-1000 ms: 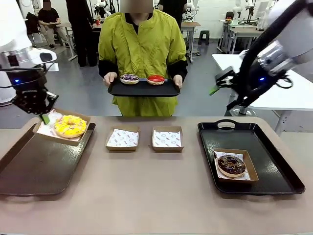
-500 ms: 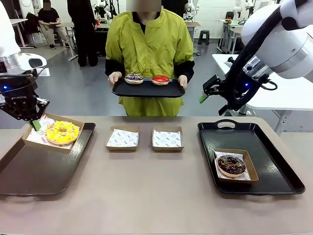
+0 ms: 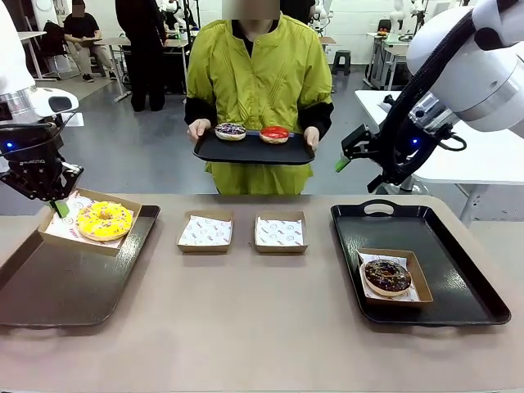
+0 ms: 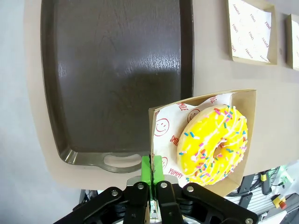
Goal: Individually package the donuts and arrange them on the tray.
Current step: Place the picked Paper togo box on the Handle tray while simultaneously picking up another Paper togo box from the table with the other hand.
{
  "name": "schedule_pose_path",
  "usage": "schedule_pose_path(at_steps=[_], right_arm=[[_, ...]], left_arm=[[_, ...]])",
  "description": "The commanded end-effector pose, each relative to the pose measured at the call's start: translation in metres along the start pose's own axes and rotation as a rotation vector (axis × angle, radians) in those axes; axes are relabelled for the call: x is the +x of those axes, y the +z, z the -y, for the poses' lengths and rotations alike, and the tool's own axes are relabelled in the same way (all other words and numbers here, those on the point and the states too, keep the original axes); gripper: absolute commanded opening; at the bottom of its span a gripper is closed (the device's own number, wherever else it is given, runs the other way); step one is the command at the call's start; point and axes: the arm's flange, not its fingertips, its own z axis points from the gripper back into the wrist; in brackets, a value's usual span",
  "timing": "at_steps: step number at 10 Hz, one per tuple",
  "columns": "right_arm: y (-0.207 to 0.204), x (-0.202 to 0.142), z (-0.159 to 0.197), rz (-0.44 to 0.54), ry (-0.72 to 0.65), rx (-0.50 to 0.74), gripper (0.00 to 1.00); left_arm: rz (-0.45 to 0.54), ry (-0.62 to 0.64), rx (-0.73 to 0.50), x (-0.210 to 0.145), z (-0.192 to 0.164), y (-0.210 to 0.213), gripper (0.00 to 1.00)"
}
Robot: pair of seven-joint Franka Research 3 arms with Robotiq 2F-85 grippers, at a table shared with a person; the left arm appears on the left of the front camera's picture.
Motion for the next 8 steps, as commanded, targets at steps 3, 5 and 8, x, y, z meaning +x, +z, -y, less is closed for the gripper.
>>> schedule_pose_path(at_steps=[3, 5, 8], right_arm=[[-0.035, 0.018, -0.023, 0.0, 0.003, -0.183, 1.0], [-0.066, 0.033, -0.039, 0.005, 0.005, -0.308, 1.0], [-0.11, 0.051, -0.058, -0.011, 0.004, -0.381, 1.0]], left_arm=[[0.013, -0.022, 0.0, 0.0, -0.026, -0.009, 0.01], [0.057, -0.02, 0.003, -0.008, -0.046, -0.012, 0.01], [0.056, -0.044, 0.034, -0.013, -0.058, -0.036, 0.01]])
